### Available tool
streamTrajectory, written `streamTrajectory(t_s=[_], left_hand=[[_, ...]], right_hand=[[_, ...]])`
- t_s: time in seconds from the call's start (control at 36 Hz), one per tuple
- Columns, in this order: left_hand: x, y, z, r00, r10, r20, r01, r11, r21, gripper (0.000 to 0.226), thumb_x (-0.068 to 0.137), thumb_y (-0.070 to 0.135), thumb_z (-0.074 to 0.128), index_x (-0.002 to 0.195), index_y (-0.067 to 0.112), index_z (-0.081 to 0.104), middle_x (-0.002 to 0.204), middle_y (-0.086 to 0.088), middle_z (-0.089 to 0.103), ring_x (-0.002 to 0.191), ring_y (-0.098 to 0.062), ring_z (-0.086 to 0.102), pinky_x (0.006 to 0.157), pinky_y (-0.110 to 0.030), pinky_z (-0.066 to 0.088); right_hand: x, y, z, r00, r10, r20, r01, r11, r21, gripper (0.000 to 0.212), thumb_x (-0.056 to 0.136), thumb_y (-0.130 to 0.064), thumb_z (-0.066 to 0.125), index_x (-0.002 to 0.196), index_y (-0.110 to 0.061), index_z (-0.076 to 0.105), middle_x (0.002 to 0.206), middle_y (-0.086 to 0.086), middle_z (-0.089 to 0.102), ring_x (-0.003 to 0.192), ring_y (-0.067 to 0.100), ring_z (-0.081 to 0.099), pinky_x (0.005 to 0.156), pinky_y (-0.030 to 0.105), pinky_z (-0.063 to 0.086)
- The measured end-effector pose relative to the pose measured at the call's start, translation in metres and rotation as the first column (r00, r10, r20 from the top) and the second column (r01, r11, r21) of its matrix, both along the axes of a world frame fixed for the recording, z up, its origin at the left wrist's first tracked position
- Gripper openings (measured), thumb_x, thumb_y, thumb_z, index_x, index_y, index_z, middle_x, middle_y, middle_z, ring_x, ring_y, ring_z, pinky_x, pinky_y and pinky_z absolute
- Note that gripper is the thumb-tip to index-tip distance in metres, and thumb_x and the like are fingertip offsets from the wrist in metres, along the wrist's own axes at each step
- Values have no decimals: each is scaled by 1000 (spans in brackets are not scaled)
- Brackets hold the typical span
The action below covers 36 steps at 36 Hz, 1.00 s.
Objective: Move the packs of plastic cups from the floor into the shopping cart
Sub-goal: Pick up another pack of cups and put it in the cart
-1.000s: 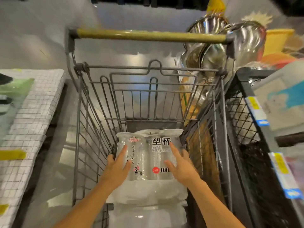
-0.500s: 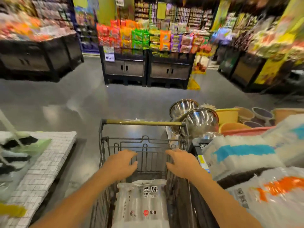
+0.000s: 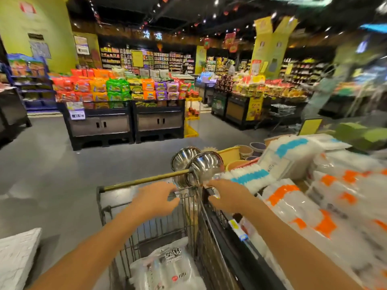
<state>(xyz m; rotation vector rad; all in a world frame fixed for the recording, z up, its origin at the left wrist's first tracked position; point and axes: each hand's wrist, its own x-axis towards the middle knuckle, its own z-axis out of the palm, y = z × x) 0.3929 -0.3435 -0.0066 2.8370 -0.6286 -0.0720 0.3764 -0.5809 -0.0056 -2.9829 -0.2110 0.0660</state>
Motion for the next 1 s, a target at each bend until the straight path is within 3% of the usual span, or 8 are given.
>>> streamTrajectory(t_s=[0.08, 0.22, 0.36, 0.53, 0.64, 0.75, 0.89, 1.0], left_hand=[[-15, -11, 17, 995, -101, 19, 101, 995, 5, 44, 97, 47, 49, 135, 25, 55, 136, 4, 57, 118, -18, 56, 97, -35, 49], [-45, -45, 34, 963, -268, 30, 267, 964, 6, 54, 82, 63, 42, 121, 32, 63, 113, 6, 67, 96, -15, 63, 82, -38, 56], [-95, -96, 39, 908, -418, 5, 418, 908, 2, 48, 91, 54, 51, 133, 31, 56, 132, 3, 58, 117, -19, 57, 99, -38, 48], [-165, -163, 38, 807, -590, -15, 588, 806, -68, 42, 90, 58, 54, 128, 40, 55, 135, 12, 57, 114, -12, 56, 97, -32, 47], [-225, -205, 41, 709, -705, 8, 703, 707, -71, 42, 93, 53, 56, 131, 35, 54, 137, 11, 55, 115, -12, 56, 95, -26, 45], [-294, -245, 45, 563, -824, 53, 826, 563, -15, 43, 94, 52, 53, 131, 31, 56, 132, 5, 59, 113, -15, 57, 92, -30, 46], [-395, -289, 43, 353, -935, 44, 936, 353, 1, 47, 92, 56, 50, 132, 33, 56, 130, 5, 61, 117, -19, 58, 96, -36, 47], [-489, -311, 40, 210, -975, 65, 977, 212, 23, 44, 94, 50, 52, 134, 31, 54, 138, 4, 54, 125, -19, 50, 102, -34, 40]], right_hand=[[-45, -11, 13, 993, -116, -1, 116, 993, -10, 49, 99, -42, 50, 146, -30, 44, 145, 2, 52, 129, 27, 50, 105, 45, 44], [-121, -37, 24, 952, -307, 4, 307, 952, 11, 53, 98, -46, 51, 148, -30, 43, 143, -2, 55, 126, 22, 54, 105, 37, 45], [-208, -63, 34, 892, -452, 10, 452, 892, -15, 51, 100, -46, 51, 148, -30, 43, 146, 0, 51, 130, 24, 49, 103, 36, 41], [-314, -92, 42, 774, -633, 5, 633, 774, -27, 52, 99, -46, 49, 147, -28, 43, 143, 4, 53, 127, 27, 51, 98, 39, 45], [-392, -107, 45, 677, -735, 30, 736, 676, -26, 51, 99, -44, 51, 147, -26, 45, 141, 3, 55, 126, 27, 53, 97, 40, 48], [-480, -113, 44, 557, -829, 46, 830, 558, 5, 51, 97, -44, 53, 145, -29, 46, 144, 0, 53, 130, 27, 51, 100, 44, 48], [-601, -107, 43, 393, -918, 50, 919, 393, -21, 54, 98, -45, 53, 147, -26, 44, 145, 2, 52, 128, 27, 51, 99, 42, 47], [-699, -89, 46, 243, -969, 34, 970, 244, 2, 51, 98, -46, 52, 144, -26, 47, 140, 2, 55, 124, 27, 55, 94, 41, 49]])
